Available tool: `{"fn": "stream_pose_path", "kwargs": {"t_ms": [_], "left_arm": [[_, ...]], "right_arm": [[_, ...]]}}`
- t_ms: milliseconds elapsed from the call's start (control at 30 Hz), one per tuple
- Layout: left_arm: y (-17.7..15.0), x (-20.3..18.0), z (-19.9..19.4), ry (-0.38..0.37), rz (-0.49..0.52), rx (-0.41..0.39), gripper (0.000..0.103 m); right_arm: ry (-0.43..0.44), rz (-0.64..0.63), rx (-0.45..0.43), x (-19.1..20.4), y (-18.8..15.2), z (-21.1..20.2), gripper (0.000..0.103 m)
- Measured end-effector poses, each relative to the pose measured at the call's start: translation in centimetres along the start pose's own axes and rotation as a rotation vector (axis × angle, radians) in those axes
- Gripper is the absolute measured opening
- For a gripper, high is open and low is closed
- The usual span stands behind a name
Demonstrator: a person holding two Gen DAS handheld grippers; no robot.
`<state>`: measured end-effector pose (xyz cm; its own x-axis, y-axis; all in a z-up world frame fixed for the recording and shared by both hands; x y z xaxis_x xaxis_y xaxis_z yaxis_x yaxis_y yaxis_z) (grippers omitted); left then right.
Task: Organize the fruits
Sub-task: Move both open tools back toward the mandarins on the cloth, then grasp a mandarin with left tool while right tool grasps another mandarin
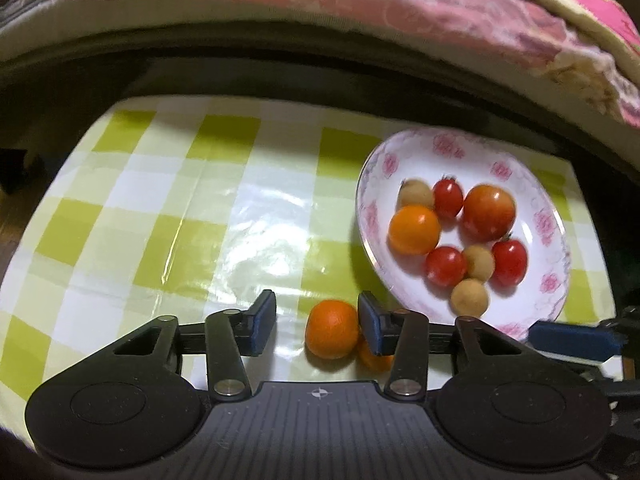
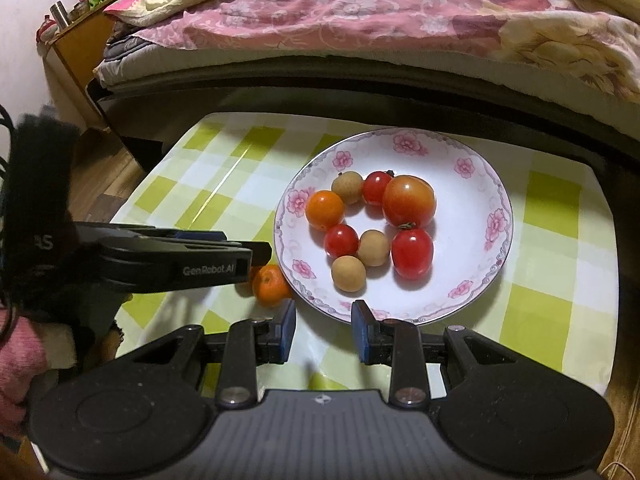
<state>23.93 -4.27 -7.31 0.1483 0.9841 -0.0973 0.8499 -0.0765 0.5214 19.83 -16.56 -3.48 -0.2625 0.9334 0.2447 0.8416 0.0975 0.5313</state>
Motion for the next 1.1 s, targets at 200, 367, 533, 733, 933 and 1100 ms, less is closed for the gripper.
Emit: {"fn": "stream_pose_path", "kwargs": {"t_ms": [200,367,533,733,933,1100], "left_arm": [[-0.9,0.3,0.0,0.012,0.010,0.017,0.041],[-1.1,1.3,-0.5,0.015,-0.006,0.009,0.038],[-1.3,2.5,-0.8,0.019,-0.019,0.013,0.038],[-2.0,3.7,-1.7,0.016,-0.023,0.025,0.039],[-2.7,4.2,-2.3,-0.006,-0.015,0.034,0.039],[-2.9,4.5,-2.6,-0.020,-0.019,0.034,0.039]], "right_arm": [[0.008,-0.004,-0.002,0.4,0.0,0.1,0.037],[0.024,-0.001,0.012,1.0,-0.2,0.6,0.037],[0.038,-0.001,0.026,1.9,-0.4,1.2,0.037],[0.049,0.039,0.036,2.5,-0.9,2.2,0.037],[0.045,0.146,0.051,2.5,-1.3,4.0,0.037],[-0.007,0.196,0.038,2.8,-0.5,5.2,0.038]]}}
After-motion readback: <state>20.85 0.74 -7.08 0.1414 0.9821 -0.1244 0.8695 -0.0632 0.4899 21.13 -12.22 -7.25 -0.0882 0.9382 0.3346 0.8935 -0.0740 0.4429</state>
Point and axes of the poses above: each gripper's, at about its wrist camera, not at the fingertips, and z roughly the way its jaws point, x to its left, y to its top, the point moved 6 cm from there along z, roughly the way its jaws point
